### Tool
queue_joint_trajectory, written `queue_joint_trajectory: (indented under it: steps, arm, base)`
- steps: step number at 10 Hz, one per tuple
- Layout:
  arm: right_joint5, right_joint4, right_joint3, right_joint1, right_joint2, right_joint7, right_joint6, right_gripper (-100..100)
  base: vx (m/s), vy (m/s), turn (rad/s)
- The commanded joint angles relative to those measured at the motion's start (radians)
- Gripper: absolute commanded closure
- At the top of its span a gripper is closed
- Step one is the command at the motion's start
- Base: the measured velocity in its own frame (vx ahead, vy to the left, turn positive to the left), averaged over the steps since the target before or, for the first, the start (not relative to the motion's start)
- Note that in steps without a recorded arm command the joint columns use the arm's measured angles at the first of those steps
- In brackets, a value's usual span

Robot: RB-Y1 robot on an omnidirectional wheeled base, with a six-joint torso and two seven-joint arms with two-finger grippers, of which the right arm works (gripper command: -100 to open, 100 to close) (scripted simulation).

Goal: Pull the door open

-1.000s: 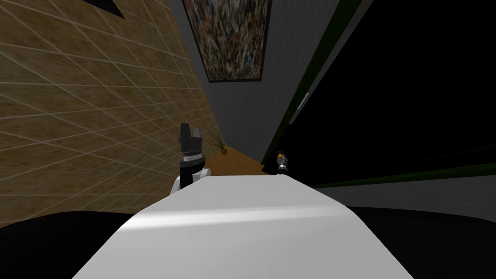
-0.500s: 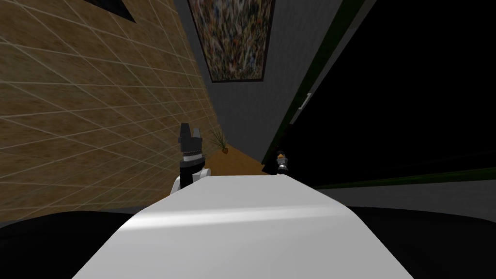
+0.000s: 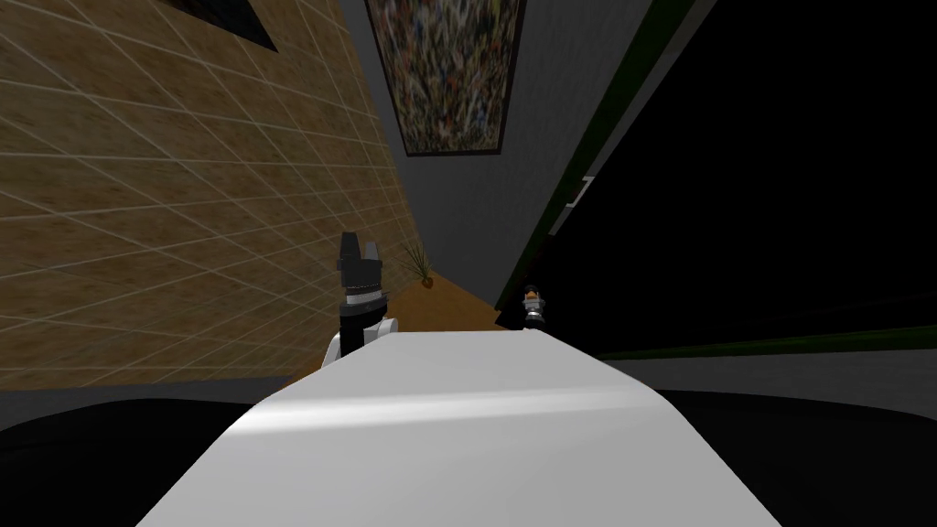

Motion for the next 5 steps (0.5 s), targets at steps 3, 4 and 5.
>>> queue_joint_trajectory:
  steps: [3, 4, 5]
  arm:
    - [-0.011, -0.005, 0.001, 0.0, 0.002, -0.081, -0.002, 100]
    - [-0.018, -0.005, 0.001, 0.0, 0.002, -0.12, -0.001, 100]
    - [-0.018, -0.005, 0.001, 0.0, 0.002, -0.122, -0.001, 100]
  base:
    - [-0.037, -0.009, 0.038]
    - [-0.041, -0.004, 0.05]
    - [-0.033, -0.003, 0.03]
